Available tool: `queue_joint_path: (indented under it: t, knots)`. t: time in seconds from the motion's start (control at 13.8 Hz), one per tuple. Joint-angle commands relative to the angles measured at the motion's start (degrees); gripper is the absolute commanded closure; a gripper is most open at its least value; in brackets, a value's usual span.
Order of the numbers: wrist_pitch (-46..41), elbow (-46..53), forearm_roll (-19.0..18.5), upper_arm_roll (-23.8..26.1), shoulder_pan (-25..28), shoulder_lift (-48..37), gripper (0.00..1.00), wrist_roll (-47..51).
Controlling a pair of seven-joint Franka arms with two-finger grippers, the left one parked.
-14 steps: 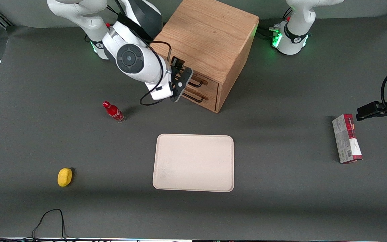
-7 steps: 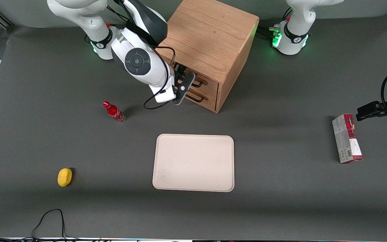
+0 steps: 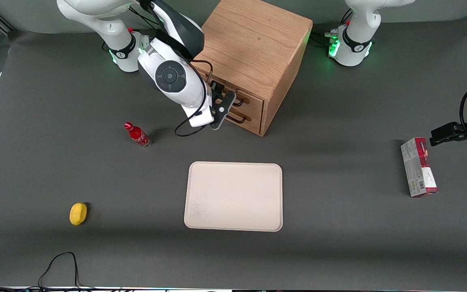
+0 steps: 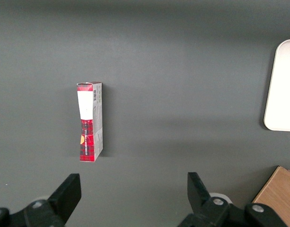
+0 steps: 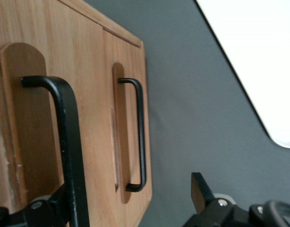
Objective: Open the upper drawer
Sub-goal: 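Pull the upper drawer outward by its handle with the right gripper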
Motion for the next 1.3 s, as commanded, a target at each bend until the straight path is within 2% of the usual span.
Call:
queue_joint_path:
  t: [0.0, 0.22, 0.51, 0.87, 1.23]
  knots:
    - [0.5, 2.5, -3.7, -0.5, -0.5, 2.5, 0.00, -1.0]
    - [-0.1, 5.6, -6.1, -2.7, -1.0, 4.3, 0.00, -1.9]
    - [-0.3, 10.5, -6.0, -9.4, -1.0, 5.6, 0.00, -9.2]
    - [-0.3, 18.2, -6.0, -13.7, -1.0, 10.4, 0.00, -10.2]
    - [-0.3, 21.3, -6.1, -18.0, -1.0, 10.7, 0.00, -9.9]
